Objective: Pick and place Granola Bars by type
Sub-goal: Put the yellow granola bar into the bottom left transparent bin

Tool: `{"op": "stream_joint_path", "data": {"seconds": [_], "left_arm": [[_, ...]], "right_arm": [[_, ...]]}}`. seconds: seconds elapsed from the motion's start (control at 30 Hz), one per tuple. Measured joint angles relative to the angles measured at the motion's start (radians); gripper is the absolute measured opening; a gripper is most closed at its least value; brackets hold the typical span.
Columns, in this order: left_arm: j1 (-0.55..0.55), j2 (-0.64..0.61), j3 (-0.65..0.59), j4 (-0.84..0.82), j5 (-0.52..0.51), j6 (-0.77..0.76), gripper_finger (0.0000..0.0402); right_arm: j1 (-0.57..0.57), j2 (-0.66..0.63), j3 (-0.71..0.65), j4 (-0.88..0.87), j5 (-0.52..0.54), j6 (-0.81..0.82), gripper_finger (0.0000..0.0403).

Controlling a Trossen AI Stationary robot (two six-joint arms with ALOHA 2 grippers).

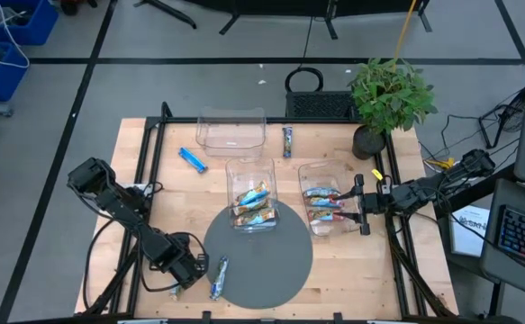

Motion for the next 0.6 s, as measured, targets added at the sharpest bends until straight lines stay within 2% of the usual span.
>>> {"op": "stream_joint_path", "data": {"seconds": [0.1,0.27,0.6], "left_arm": [[0.004,0.001,0.019,-0.017,-0.027,0.03,0.0013],[0.009,0.004,0.085,-0.098,-0.218,0.075,0.001],[0.018,0.002,0.243,-0.244,-0.414,0.224,0.0009]], "right_arm": [[0.0,0.0,0.0,0.0,0.0,0.0,0.0192],[0.0,0.0,0.0,0.0,0.0,0.0,0.0192],[0.0,0.0,0.001,0.0,0.0,0.0,0.0192]]}}
